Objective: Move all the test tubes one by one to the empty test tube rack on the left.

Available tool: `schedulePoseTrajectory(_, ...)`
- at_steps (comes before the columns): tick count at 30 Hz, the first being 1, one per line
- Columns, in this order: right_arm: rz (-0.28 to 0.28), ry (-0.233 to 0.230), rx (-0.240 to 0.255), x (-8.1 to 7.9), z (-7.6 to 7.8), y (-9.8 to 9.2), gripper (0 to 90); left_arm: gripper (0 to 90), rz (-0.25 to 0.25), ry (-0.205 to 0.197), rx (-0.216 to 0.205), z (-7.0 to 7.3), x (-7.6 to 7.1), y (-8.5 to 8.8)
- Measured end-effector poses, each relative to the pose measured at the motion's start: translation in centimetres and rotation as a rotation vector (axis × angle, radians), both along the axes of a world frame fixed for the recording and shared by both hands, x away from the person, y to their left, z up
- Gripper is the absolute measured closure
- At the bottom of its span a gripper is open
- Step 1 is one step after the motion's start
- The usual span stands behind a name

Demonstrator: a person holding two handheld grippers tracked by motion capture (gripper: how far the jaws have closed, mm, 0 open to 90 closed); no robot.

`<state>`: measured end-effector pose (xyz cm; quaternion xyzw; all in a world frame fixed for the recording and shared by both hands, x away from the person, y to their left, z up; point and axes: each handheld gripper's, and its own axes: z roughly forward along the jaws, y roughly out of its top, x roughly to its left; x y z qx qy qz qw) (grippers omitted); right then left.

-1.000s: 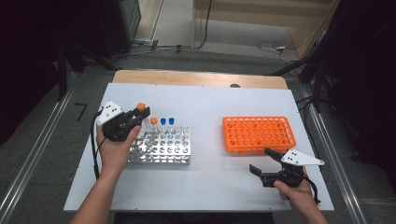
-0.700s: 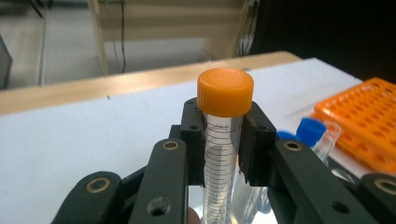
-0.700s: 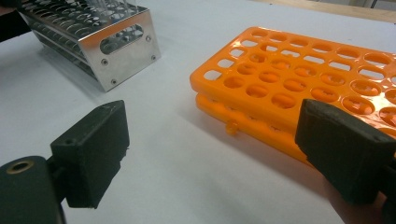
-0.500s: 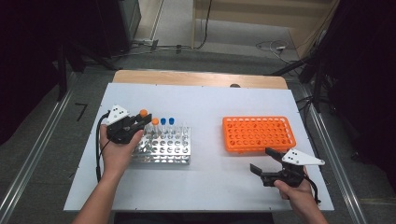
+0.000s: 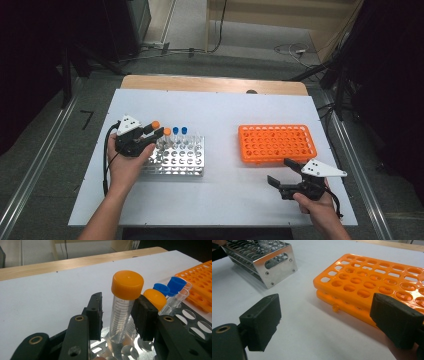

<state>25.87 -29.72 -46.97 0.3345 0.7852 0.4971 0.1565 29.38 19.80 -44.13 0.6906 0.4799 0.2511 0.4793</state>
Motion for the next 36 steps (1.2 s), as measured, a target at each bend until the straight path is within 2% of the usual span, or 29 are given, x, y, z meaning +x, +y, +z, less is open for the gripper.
schedulePoseTrajectory(3, -0.004, 0.005, 0.001, 0.0, 0.0, 0.0, 8.6, 58.1, -0.002, -0.012, -0.005, 0.0, -0.3, 0.2)
schedulePoseTrajectory(5, -0.005, 0.005, 0.001, 0.0, 0.0, -0.1, 8.8, 62.8, -0.009, -0.022, -0.001, 0.1, -0.6, 0.3)
schedulePoseTrajectory(7, -0.007, 0.004, 0.001, 0.0, 0.0, -0.1, 8.9, 73.5, -0.006, -0.026, 0.021, 0.1, -0.8, 0.2)
schedulePoseTrajectory(12, -0.005, 0.001, 0.001, 0.0, 0.0, 0.0, 8.9, 74.7, -0.014, -0.020, 0.078, 0.0, -0.9, -0.4)
schedulePoseTrajectory(17, -0.007, 0.001, 0.000, 0.0, 0.0, -0.1, 9.0, 74.8, 0.000, 0.032, 0.120, -0.6, -0.8, -0.9)
schedulePoseTrajectory(18, -0.007, 0.000, 0.000, 0.1, 0.0, -0.1, 9.0, 74.7, 0.002, 0.043, 0.119, -0.7, -0.8, -0.9)
schedulePoseTrajectory(20, -0.009, 0.002, 0.001, 0.1, 0.0, -0.1, 9.0, 73.4, 0.006, 0.058, 0.091, -0.8, -0.7, -0.8)
schedulePoseTrajectory(21, -0.008, 0.001, 0.001, 0.1, 0.0, -0.1, 9.0, 68.3, 0.010, 0.062, 0.080, -0.9, -0.7, -0.7)
schedulePoseTrajectory(24, -0.008, 0.000, 0.002, 0.1, 0.0, -0.1, 9.0, 55.3, 0.005, 0.044, 0.039, -1.0, -1.1, -0.6)
schedulePoseTrajectory(27, -0.010, 0.002, 0.003, 0.1, 0.0, -0.2, 9.0, 37.5, -0.002, 0.028, 0.008, -0.9, -1.6, -0.5)
schedulePoseTrajectory(33, -0.016, 0.000, 0.004, 0.2, 0.0, -0.3, 9.0, 16.1, -0.043, -0.011, -0.049, -0.4, -3.2, -0.5)
schedulePoseTrajectory(36, -0.017, 0.000, 0.005, 0.2, 0.0, -0.4, 9.0, 8.7, -0.078, -0.026, -0.063, -0.3, -4.1, -0.6)
